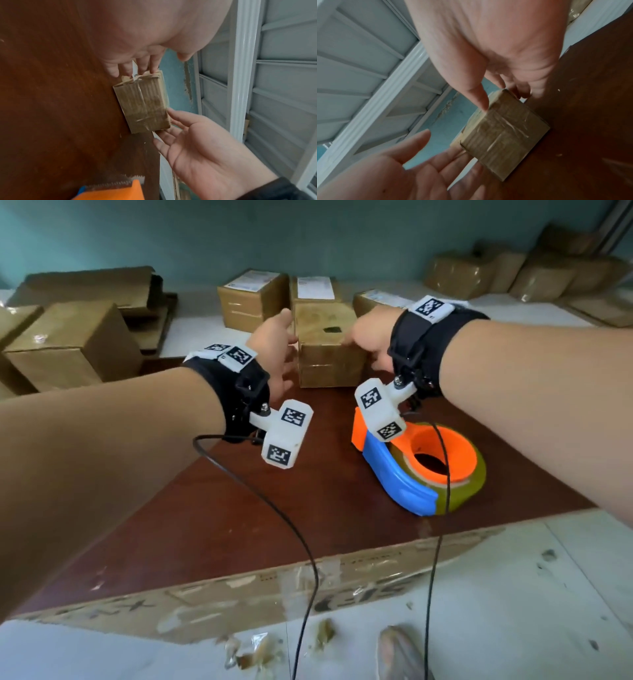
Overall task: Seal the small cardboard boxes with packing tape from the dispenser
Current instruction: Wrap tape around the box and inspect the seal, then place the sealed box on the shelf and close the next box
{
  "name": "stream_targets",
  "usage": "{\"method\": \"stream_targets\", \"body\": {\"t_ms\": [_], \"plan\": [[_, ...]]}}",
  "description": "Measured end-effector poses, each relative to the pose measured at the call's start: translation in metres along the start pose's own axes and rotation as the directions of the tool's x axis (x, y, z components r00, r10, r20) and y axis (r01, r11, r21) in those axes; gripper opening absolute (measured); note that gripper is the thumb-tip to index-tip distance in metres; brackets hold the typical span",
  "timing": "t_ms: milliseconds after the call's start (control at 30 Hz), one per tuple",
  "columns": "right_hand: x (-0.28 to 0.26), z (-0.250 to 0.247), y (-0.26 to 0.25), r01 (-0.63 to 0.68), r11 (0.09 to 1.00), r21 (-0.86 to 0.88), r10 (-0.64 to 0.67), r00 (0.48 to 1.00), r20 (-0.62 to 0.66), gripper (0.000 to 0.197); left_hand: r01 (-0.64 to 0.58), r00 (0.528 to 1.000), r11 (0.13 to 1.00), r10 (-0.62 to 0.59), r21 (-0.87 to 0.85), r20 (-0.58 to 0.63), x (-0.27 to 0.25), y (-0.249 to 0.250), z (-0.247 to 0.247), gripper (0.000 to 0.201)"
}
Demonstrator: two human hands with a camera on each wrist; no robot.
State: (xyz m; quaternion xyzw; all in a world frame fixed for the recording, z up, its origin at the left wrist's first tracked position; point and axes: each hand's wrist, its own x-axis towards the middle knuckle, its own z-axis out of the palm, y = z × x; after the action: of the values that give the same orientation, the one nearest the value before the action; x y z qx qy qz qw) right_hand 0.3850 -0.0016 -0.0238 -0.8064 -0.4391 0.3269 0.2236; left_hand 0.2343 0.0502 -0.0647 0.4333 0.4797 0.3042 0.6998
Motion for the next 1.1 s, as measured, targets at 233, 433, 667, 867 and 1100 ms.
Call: {"method": "stream_targets", "body": {"t_ms": [233, 433, 667, 867, 1100], "plan": [[-0.116, -0.006, -0.044, 0.136, 0.98, -0.145, -0.167, 0.959, -0.231, 0.046, -0.196, 0.964, 0.963, 0.224, 0.186, -0.146, -0.095, 0.025, -0.032, 0.053], [-0.214, 0.048, -0.059, 0.367, 0.915, 0.166, -0.317, 0.911, -0.265, 0.025, -0.393, 0.837, 0.817, 0.508, 0.422, -0.205, -0.245, -0.01, -0.073, 0.014], [-0.257, 0.127, -0.014, 0.366, 0.926, -0.095, -0.378, 0.906, -0.191, 0.045, -0.178, 0.895, 0.178, 0.439, 0.968, 0.084, -0.315, -0.079, -0.145, 0.079], [-0.274, 0.145, -0.02, 0.375, 0.857, -0.353, -0.443, 0.887, -0.132, 0.047, -0.026, 0.89, 0.111, 0.456, 0.993, -0.027, -0.321, -0.068, -0.187, 0.073], [-0.224, 0.175, -0.106, 0.4, 0.767, -0.502, -0.482, 0.876, -0.037, 0.018, -0.032, 0.819, 0.19, 0.568, 0.981, -0.083, -0.252, -0.035, -0.217, 0.033]]}}
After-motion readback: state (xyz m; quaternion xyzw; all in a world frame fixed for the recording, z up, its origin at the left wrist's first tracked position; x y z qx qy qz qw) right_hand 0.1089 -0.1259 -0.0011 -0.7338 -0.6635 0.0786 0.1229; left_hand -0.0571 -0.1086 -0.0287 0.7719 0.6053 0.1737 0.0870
